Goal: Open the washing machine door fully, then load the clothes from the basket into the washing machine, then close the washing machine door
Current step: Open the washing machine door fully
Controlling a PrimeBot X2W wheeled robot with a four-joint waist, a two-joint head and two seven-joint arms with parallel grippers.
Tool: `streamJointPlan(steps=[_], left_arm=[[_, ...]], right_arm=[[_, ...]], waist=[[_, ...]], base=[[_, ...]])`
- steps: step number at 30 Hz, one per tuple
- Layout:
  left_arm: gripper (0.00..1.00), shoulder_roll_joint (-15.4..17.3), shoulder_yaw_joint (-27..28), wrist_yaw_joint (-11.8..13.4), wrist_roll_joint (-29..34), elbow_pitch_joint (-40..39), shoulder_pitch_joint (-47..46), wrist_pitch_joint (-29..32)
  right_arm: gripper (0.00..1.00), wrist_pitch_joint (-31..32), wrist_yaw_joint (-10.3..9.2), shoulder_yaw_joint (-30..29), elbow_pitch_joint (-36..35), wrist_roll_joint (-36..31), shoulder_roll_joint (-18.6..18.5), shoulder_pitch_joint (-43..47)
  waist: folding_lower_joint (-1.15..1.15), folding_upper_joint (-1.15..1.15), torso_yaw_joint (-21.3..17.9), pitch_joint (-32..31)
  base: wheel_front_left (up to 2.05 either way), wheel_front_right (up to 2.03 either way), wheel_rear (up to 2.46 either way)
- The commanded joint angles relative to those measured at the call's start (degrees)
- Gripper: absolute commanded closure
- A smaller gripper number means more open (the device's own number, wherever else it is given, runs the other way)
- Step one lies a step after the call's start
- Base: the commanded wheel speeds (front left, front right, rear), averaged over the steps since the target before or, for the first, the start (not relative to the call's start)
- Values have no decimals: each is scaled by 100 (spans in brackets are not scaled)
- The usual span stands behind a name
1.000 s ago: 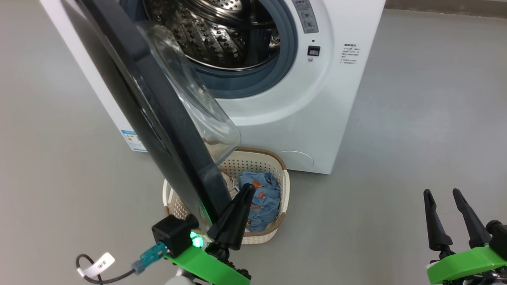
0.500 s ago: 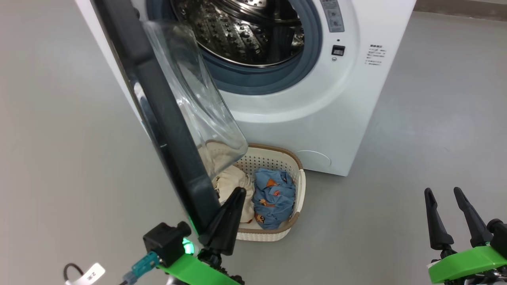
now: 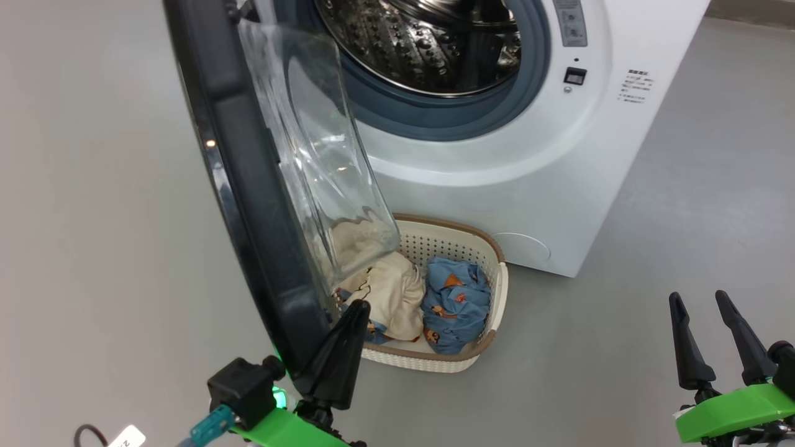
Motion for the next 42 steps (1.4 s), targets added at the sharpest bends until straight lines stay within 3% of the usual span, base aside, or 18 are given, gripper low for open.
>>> streamJointPlan(steps=[1,18,31,42], left_arm=[[100,164,318,117,33,-188,-49,8],[100,374,573,378,-48,-363,109,23],[100,653,1158,660,-251,-353,302,-123],[100,792,1865,607,-407,306,8,-440]], right_arm=[[0,-70,26,129,-155,-69,-125,-208],[0,-70,26,109,-162,-68,-165,-250],[0,-70,26,62,-192,-80,-203,-194],[0,-70,26,104,-176,-73,-234,-254]], waist=[[0,0,70,28],[0,0,486,40],[0,0,696,9],[0,0,722,96]], base=[[0,0,0],[0,0,0],[0,0,0],[0,0,0]])
